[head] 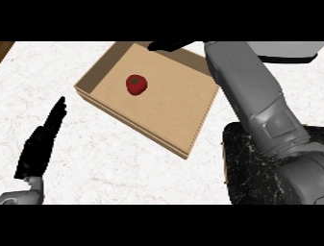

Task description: Pick the tomato from the tray and place it in the cardboard box

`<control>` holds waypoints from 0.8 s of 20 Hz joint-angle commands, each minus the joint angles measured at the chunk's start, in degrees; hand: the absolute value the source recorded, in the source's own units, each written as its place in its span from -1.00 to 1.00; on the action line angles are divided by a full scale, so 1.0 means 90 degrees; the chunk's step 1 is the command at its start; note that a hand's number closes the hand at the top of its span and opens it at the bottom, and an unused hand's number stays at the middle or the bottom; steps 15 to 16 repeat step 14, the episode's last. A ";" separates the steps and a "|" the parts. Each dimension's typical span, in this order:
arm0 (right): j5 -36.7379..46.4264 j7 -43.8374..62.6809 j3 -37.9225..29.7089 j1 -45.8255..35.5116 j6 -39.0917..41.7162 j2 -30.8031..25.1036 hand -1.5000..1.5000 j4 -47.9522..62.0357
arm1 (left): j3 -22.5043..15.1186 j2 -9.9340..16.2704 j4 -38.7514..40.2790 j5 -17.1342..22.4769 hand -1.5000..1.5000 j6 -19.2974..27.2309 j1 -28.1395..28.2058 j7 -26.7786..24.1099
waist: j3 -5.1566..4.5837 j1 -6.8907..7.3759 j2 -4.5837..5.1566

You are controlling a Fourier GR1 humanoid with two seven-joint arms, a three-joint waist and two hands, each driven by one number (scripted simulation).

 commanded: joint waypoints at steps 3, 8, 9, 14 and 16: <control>-0.0412 -0.0141 -0.0610 0.0177 0.0076 -0.1016 -1.00 0.0211 | 0.0052 -0.0033 0.0034 -0.0034 0.00 0.0094 0.0113 -0.0185 | 0.0001 -0.0079 -0.0002; -0.0602 -0.0247 -0.0890 0.0242 0.0752 -0.1918 -1.00 0.0439 | -0.0123 -0.0236 0.0118 -0.0172 0.00 0.0226 -0.0095 -0.0103 | 0.0007 -0.0012 0.0059; -0.0599 -0.0602 -0.0879 0.0641 0.1005 -0.1932 -1.00 0.0492 | 0.0091 -0.0014 0.0250 -0.0059 0.00 0.0087 -0.0257 -0.0009 | 0.0009 -0.0060 0.0053; -0.0537 -0.0787 -0.0860 0.0734 0.2105 -0.2899 -1.00 0.0576 | -0.0177 -0.0208 -0.0062 -0.0159 0.00 0.0128 -0.0097 0.0048 | 0.0022 0.0086 0.0097; -0.0537 -0.0787 -0.0860 0.0734 0.2105 -0.2899 -1.00 0.0576 | -0.0177 -0.0208 -0.0062 -0.0159 0.00 0.0128 -0.0097 0.0048 | 0.0022 0.0086 0.0097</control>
